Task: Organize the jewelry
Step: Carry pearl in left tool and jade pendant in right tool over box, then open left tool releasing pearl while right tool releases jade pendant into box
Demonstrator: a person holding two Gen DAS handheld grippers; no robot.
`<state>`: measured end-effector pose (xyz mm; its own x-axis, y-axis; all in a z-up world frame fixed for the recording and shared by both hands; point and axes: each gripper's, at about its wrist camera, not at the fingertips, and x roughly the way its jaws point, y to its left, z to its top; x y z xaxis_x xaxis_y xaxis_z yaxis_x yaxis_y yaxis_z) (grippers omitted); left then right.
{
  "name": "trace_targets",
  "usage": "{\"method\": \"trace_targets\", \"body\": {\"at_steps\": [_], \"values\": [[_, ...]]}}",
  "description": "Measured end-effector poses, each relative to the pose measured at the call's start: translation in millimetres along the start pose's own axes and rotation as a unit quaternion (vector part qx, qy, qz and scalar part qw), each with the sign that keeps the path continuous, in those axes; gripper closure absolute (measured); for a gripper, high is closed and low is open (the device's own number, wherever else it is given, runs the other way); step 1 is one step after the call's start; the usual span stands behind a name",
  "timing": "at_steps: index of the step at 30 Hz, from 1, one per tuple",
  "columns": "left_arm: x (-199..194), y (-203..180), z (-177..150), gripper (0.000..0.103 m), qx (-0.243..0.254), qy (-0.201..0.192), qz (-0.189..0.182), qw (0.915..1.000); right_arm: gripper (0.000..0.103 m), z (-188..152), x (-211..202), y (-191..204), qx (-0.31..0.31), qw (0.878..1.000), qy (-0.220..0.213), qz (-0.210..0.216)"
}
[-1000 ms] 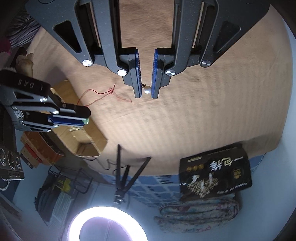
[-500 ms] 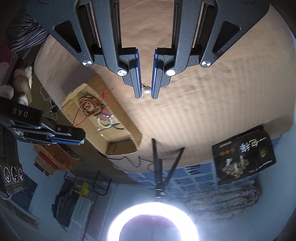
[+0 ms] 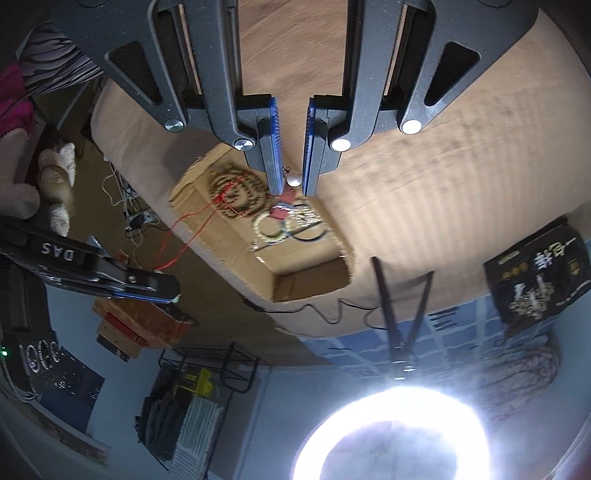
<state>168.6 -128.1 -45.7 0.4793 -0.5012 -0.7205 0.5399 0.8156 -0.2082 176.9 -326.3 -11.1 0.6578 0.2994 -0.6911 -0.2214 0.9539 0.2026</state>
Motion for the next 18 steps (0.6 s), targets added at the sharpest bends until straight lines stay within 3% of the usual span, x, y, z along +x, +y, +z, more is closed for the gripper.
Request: {"method": "trace_targets", "body": {"at_steps": [18], "values": [[67, -39, -14, 0.094, 0.007, 0.042, -0.009, 0.9991, 0.088, -33, 37, -42, 0.04, 0.997, 0.054, -0.038]]}}
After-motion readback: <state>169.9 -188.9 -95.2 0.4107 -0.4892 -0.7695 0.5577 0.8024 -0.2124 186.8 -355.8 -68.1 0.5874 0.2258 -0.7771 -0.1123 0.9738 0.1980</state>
